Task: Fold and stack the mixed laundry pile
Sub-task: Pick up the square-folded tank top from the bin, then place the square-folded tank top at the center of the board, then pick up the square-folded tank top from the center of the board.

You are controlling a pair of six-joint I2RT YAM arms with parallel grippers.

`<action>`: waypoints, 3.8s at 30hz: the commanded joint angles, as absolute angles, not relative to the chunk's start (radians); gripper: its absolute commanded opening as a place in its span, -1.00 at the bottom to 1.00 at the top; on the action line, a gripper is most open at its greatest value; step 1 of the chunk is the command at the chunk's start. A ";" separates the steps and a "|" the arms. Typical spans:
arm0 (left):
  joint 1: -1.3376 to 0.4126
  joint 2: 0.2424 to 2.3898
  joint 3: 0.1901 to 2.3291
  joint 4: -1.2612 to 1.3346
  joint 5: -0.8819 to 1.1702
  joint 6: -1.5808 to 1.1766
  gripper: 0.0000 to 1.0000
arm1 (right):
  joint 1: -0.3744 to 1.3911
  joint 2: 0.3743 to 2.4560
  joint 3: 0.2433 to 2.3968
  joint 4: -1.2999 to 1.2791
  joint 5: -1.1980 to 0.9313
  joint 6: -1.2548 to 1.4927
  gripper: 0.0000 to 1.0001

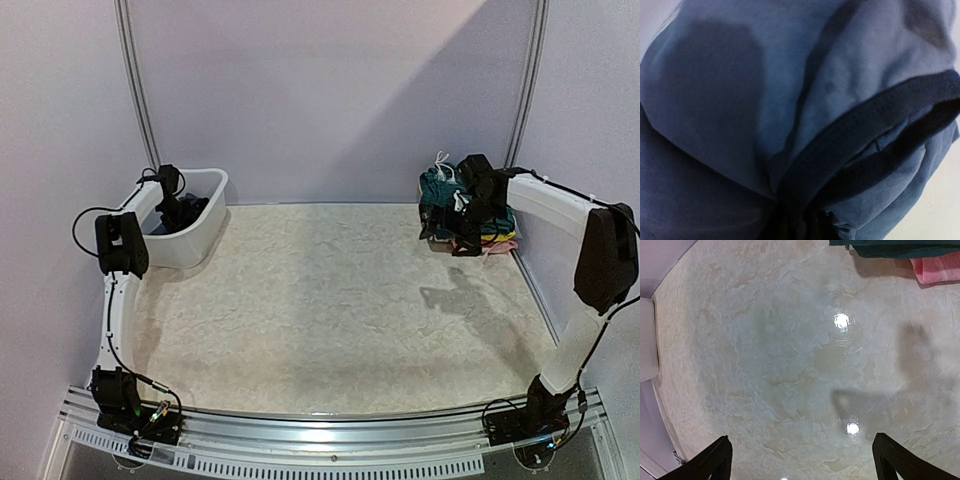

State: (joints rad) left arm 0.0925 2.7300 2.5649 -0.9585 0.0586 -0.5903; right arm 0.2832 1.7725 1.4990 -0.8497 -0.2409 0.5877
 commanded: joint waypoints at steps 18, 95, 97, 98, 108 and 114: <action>0.070 2.448 2.498 -0.785 0.175 -0.567 -1.00 | 0.291 1.737 1.521 -0.840 -0.278 0.549 0.98; -1.088 2.010 1.558 -1.077 -0.214 -0.497 0.13 | 0.290 1.284 1.038 -0.731 -0.409 0.493 0.98; -1.088 2.013 1.562 -1.068 -0.248 -0.491 0.04 | 0.290 1.283 1.038 -0.733 -0.410 0.497 0.98; -1.087 2.017 1.566 -1.069 -0.268 -0.488 -0.01 | 0.290 1.281 1.038 -0.733 -0.410 0.498 0.98; -1.080 1.986 1.735 -1.200 -0.395 -0.463 -1.00 | 0.290 1.268 1.054 -0.748 -0.401 0.509 0.98; -1.002 1.870 1.900 -1.280 -0.395 -0.483 -1.00 | 0.291 1.271 1.087 -0.758 -0.391 0.500 0.97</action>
State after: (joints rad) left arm -1.0626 1.9907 1.8069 -1.2060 -0.3714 -0.4725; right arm 0.2832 1.2892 1.0420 -0.7422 -0.4011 0.5003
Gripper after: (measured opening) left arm 0.017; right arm 0.989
